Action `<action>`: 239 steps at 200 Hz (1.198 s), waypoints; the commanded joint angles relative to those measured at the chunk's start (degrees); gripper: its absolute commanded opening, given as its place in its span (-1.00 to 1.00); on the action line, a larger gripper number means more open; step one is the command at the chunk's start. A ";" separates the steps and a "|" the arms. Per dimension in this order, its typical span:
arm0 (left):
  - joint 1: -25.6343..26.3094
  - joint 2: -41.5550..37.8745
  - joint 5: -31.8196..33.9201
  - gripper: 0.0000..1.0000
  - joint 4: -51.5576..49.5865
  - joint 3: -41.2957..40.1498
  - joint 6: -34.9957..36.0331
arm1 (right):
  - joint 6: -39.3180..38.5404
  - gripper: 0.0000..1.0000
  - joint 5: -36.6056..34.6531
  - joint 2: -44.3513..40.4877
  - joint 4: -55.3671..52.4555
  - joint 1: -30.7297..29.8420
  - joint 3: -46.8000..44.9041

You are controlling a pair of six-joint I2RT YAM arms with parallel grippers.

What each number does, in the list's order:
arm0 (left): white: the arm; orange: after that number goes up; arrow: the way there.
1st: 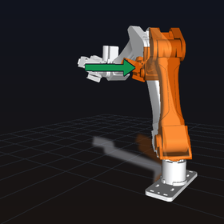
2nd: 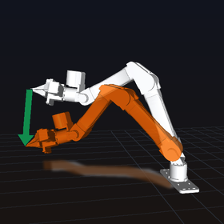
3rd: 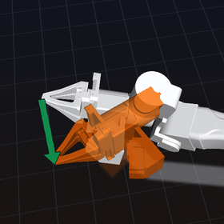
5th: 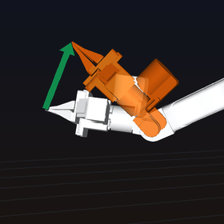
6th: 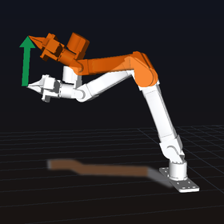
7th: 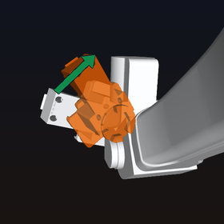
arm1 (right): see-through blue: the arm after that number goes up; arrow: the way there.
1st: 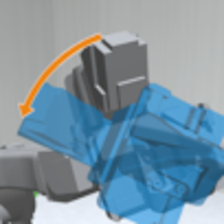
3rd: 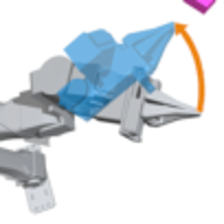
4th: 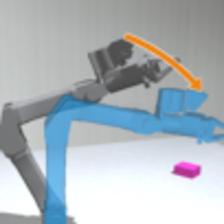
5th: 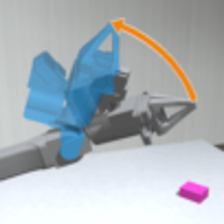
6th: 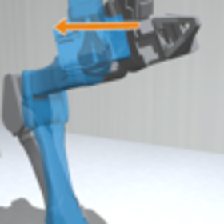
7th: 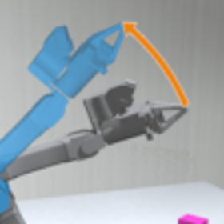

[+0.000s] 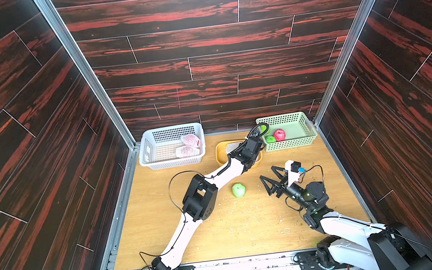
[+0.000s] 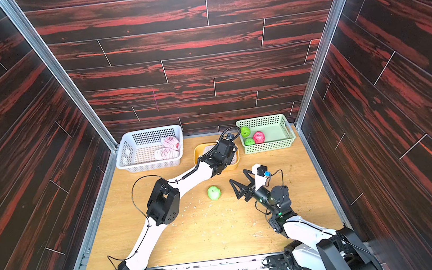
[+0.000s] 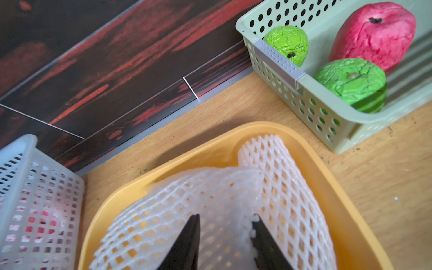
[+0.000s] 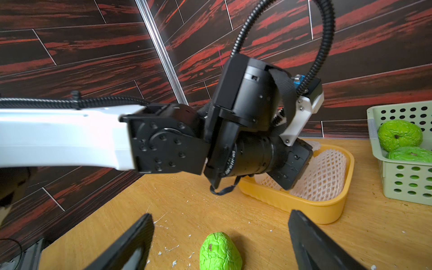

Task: Remove foam nets from apples
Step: Place the foam net into the storage box, then pick up the apple from the center of the board.

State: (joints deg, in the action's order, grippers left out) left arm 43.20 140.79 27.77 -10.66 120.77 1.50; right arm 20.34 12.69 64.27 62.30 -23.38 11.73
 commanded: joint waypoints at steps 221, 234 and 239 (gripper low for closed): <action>-3.31 -75.64 -12.42 0.99 21.24 -84.97 -10.15 | -11.91 0.94 -2.64 23.61 -41.31 -11.58 31.11; -3.30 -78.44 -15.49 1.00 20.81 -88.37 -10.58 | -12.93 0.94 -4.39 26.31 -43.19 -12.28 33.17; -3.26 -79.02 -16.50 1.00 20.81 -89.38 -10.45 | -13.04 0.94 -4.61 27.26 -43.47 -12.26 33.69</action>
State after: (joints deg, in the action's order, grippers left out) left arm 39.66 66.19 18.41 10.41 35.73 -6.59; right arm 10.26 11.53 86.72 24.58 -34.52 42.19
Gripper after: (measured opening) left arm 0.996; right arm 0.970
